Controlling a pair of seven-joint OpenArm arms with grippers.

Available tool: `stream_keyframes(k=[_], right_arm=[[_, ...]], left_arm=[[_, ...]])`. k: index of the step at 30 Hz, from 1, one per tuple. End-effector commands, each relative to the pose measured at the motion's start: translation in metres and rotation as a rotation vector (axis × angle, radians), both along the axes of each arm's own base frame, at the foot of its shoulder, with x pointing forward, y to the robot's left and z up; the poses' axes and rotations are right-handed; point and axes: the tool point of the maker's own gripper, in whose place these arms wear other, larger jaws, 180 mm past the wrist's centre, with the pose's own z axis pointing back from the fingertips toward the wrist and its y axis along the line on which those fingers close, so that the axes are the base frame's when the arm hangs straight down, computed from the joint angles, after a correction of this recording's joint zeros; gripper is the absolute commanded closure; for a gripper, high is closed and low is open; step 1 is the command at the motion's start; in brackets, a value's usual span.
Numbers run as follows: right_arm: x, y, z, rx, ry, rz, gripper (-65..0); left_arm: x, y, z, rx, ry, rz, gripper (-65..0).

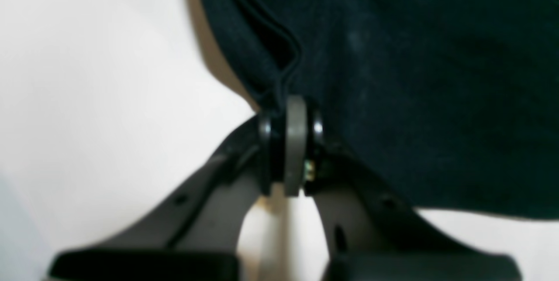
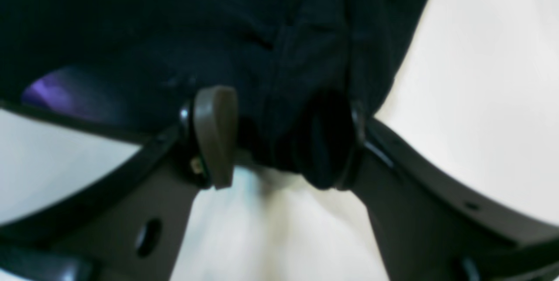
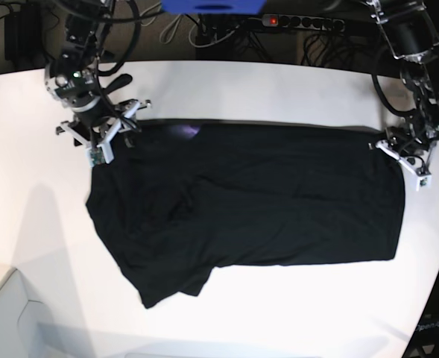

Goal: Layout the t-shirt on the table in an organized manner, then fold the t-shirt properly
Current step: 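Regrasp the shirt corner with the right gripper beside the fold, then drag the folded shirt edge with both grippers away from the hem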

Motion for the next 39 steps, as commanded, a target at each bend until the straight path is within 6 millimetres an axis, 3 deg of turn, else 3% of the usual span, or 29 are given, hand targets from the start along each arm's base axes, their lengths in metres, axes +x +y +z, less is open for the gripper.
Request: stream_keyframes(k=[1,9,12,20,25,31,35,39], right_arm=[[0.009,0.001,0.013,0.014,-0.053,0.000,-32.5],[0.009,0.005,-0.006,0.044,-0.009,-0.001,-32.4],[0.012,0.006,-0.004,0.050,-0.026,0.000,-31.0],[0.016,0.007,0.001,0.064,-0.075,0.000,-14.8],[0.014,-0.005,-0.008,0.070,-0.054,-0.040,0.0],[0.011,-0.030,-0.015,0.067,-0.039,-0.116,0.0],[0.015,-0.049,0.003,0.018,-0.084,-0.129,0.0],[0.017,-0.053,0.020,-0.011,-0.126,-0.126,0.0]], left_arm=[[0.011,0.006,0.014,0.018,-0.044,0.003,-0.1],[0.011,0.006,0.014,0.018,-0.044,0.001,-0.1],[0.011,0.006,0.014,0.018,-0.044,0.003,-0.1],[0.011,0.007,0.014,0.017,-0.044,0.006,-0.1],[0.011,0.008,0.014,0.019,-0.044,0.006,-0.1],[0.011,0.008,0.015,0.019,-0.046,0.006,-0.1],[0.011,0.009,0.015,0.023,-0.043,0.006,-0.1],[0.011,0.011,0.014,0.023,-0.040,0.008,-0.1]])
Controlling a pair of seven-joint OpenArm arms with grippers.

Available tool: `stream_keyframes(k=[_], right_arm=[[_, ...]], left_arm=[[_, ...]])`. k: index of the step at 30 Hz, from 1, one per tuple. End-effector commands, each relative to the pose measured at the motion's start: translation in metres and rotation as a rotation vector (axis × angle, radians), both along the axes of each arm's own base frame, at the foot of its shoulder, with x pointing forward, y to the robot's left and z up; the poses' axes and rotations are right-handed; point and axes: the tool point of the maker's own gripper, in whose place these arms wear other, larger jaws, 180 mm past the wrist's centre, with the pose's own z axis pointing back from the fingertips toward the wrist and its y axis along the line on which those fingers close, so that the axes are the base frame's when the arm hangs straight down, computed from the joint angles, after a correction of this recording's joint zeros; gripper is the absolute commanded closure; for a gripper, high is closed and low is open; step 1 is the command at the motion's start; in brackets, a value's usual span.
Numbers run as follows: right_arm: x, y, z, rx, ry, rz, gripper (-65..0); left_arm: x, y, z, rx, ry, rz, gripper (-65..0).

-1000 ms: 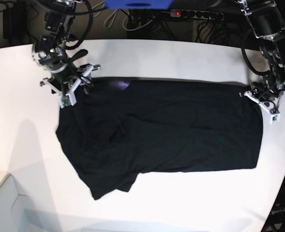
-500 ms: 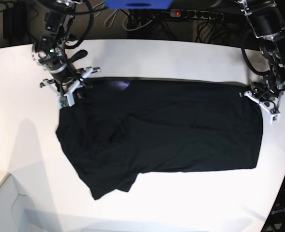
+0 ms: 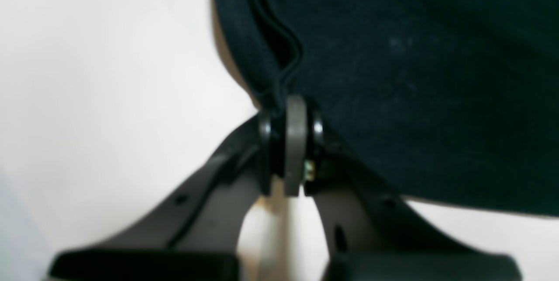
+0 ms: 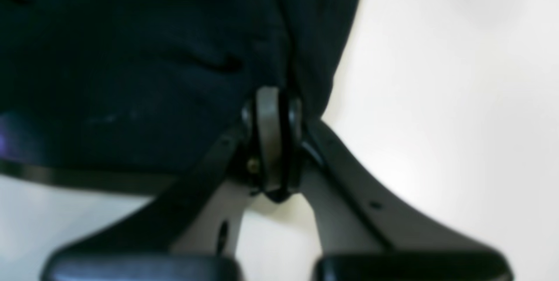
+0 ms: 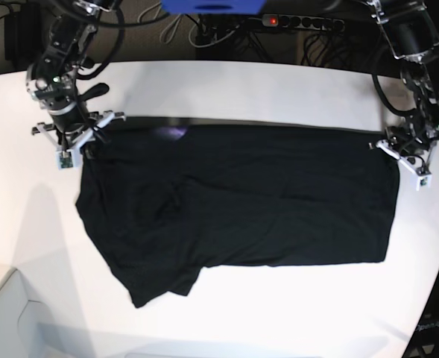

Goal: Layout the t-shirt on the table in an organized manner, then fold the t-shirt properly
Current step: 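Drag the folded shirt edge with both grippers away from the hem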

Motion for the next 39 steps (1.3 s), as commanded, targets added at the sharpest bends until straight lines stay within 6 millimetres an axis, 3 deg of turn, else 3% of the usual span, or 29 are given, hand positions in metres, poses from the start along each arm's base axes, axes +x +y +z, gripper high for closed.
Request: stream_keyframes(k=[1,9,14,20,29,39], right_arm=[[0.007,-0.001,0.016,-0.006,-0.059,0.002,0.0],[0.007,-0.007,0.021,-0.040,-0.062,0.043,0.0],[0.005,-0.021,0.021,-0.063,-0.055,0.035,0.0],[0.002,-0.036,0.004,-0.074,-0.003,0.043,0.0],[0.009,-0.052,0.006,-0.108,-0.002,0.049,0.0],[0.011,-0.052,0.008,-0.112,-0.006,0.056,0.0]], left_arm=[[0.012,0.009,0.015,0.023,-0.044,0.006,-0.1],[0.015,0.013,0.019,0.034,-0.079,0.010,-0.1],[0.011,0.043,0.033,0.055,-0.134,0.092,-0.1],[0.012,0.056,0.043,0.078,-0.152,0.109,-0.1],[0.011,0.058,0.044,0.083,-0.151,0.109,-0.1],[0.011,0.057,0.043,0.080,-0.149,0.107,-0.1]])
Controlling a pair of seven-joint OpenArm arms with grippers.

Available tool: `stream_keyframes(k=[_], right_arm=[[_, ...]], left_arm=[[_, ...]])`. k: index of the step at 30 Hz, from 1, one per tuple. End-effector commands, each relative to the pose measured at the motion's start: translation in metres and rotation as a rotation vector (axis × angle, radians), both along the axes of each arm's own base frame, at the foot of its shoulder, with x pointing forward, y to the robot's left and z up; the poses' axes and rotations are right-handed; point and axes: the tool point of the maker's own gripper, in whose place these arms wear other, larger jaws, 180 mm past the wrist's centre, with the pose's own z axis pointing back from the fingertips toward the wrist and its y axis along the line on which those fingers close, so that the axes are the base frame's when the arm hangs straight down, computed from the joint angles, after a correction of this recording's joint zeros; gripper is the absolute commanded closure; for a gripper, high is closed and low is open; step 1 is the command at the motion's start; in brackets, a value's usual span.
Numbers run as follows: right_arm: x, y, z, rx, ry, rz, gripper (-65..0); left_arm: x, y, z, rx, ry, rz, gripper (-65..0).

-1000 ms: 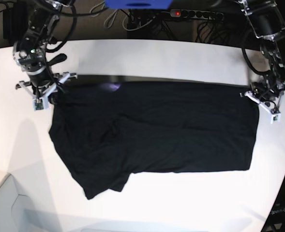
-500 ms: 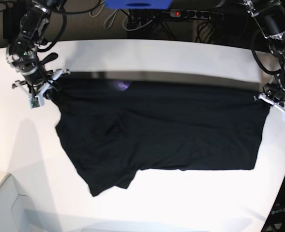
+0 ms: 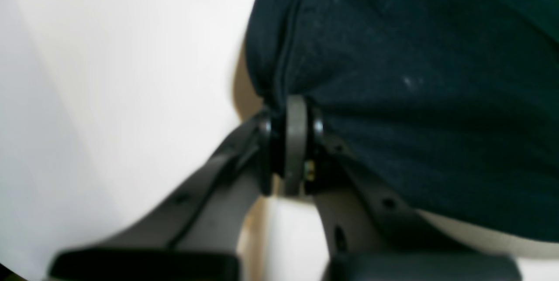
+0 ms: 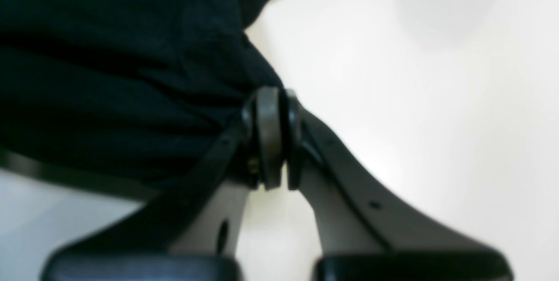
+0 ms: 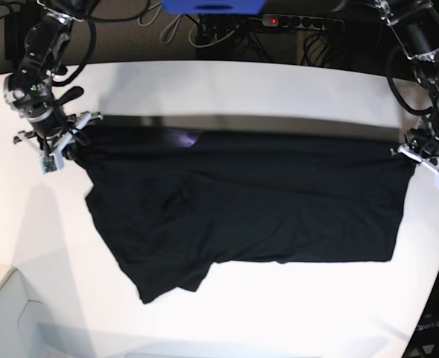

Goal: Layout the t-shirt on the table in an organized manner, then fold the t-shirt properly
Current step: 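Drag the folded shirt edge with both grippers away from the hem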

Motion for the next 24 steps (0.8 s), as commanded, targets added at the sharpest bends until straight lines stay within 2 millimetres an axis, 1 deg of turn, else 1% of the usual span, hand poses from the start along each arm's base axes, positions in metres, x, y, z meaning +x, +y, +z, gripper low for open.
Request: stream_keyframes(k=[1,3,6,8,9,11,13,14,16,18,20,22,23,24], right_arm=[[0.006,-0.007,0.011,-0.022,-0.037,-0.007,0.0],[0.003,-0.007,0.008,-0.020,-0.027,-0.007,-2.2],[0.000,-0.007,0.006,-0.021,-0.022,-0.005,-2.8],[0.001,-0.008,0.007,-0.022,-0.025,-0.008,-2.7],[0.002,-0.008,0.008,-0.022,-0.028,-0.010,-2.1],[0.002,-0.009,0.009,-0.022,-0.030,-0.011,0.0],[0.003,-0.008,0.009,-0.023,-0.031,-0.010,0.0],[0.002,-0.007,0.008,-0.022,-0.029,-0.007,0.0],[0.002,-0.007,0.008,-0.022,-0.028,-0.007,0.0],[-0.001,-0.007,0.004,-0.023,-0.014,-0.002,0.0],[-0.001,-0.007,0.003,-0.043,0.001,0.024,0.0],[-0.008,-0.005,-0.003,-0.060,0.030,0.056,0.0],[-0.010,-0.004,-0.004,-0.068,0.040,0.074,-0.5],[-0.011,-0.005,-0.004,-0.081,0.046,0.089,-2.7]], left_arm=[[0.009,0.014,0.020,0.050,-0.049,0.008,-0.1],[0.009,0.016,0.020,0.053,-0.049,0.008,-0.1],[0.015,0.018,0.028,0.062,-0.066,0.007,-0.1],[0.030,0.028,0.058,0.117,-0.129,-0.005,-0.1],[0.034,0.028,0.069,0.134,-0.145,-0.012,-0.1],[0.037,0.026,0.081,0.152,-0.146,-0.025,-0.1],[0.043,0.023,0.097,0.169,-0.164,-0.036,-0.1],[0.044,0.022,0.101,0.173,-0.165,-0.040,-0.1],[0.043,0.019,0.105,0.179,-0.164,-0.047,-0.1],[0.043,0.018,0.104,0.178,-0.161,-0.048,-0.1],[0.039,0.018,0.098,0.174,-0.145,-0.048,-0.1],[0.034,0.018,0.092,0.173,-0.130,-0.049,-0.1],[0.032,0.018,0.091,0.172,-0.126,-0.048,-0.1],[0.032,0.018,0.090,0.172,-0.124,-0.049,-0.1]])
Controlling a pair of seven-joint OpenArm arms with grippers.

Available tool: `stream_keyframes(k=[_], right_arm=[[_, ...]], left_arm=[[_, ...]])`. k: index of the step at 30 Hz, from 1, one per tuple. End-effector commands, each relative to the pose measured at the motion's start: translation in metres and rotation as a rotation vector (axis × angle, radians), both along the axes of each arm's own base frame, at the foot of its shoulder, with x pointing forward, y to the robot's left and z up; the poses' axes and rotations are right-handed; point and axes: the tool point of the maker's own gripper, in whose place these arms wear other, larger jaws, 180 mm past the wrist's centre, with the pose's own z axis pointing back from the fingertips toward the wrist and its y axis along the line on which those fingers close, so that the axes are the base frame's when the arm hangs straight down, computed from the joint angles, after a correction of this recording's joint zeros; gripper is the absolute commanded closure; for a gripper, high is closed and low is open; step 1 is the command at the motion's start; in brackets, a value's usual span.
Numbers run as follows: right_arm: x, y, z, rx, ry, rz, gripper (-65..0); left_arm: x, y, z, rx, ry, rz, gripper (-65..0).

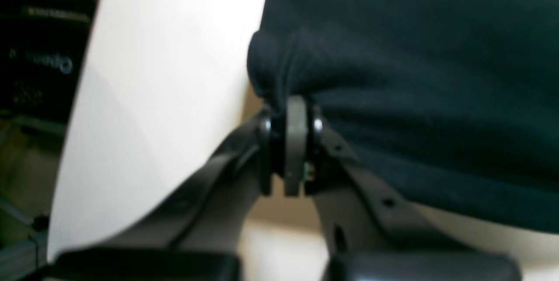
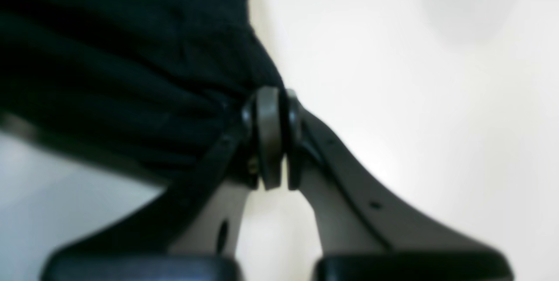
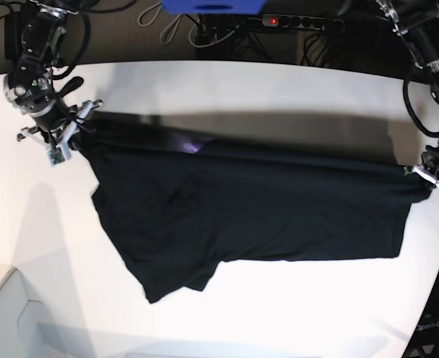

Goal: Layout the t-shirt on the table in an organized manner, then fold the t-shirt properly
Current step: 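Drag the folded shirt edge with both grippers away from the hem, then regrasp the shirt edge with the right gripper and pull it straight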

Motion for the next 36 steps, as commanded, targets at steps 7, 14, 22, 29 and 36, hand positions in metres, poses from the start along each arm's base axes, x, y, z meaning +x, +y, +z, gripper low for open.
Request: stream_keyframes(k=[7,14,22,29,36], right_arm=[[0.005,-0.030,0.016,-0.088,-0.025,-0.001,-24.5],[-0.009,-0.046,0.040,-0.095,-0.092,-0.113,-31.8],[-0.020,0.005,0.048,0.000,-0.139,-0.132,-32.0],[-0.019,0.057,0.048,0.082,-0.123,-0.078,-31.9],[-0.029,0.113,0.007,0.163,0.031,0.048,-27.6]], left_arm=[[0.009,0.012,0.024,0.049,-0.064,0.016,-0.1],[0.002,0.003,0.011,0.022,-0.042,0.015,-0.1],[-0.016,-0.001,-0.011,0.006,0.012,0.016,-0.1],[-0.026,-0.001,-0.021,0.004,0.045,0.018,-0.1],[-0.034,-0.004,-0.036,-0.018,0.080,0.027,-0.1]])
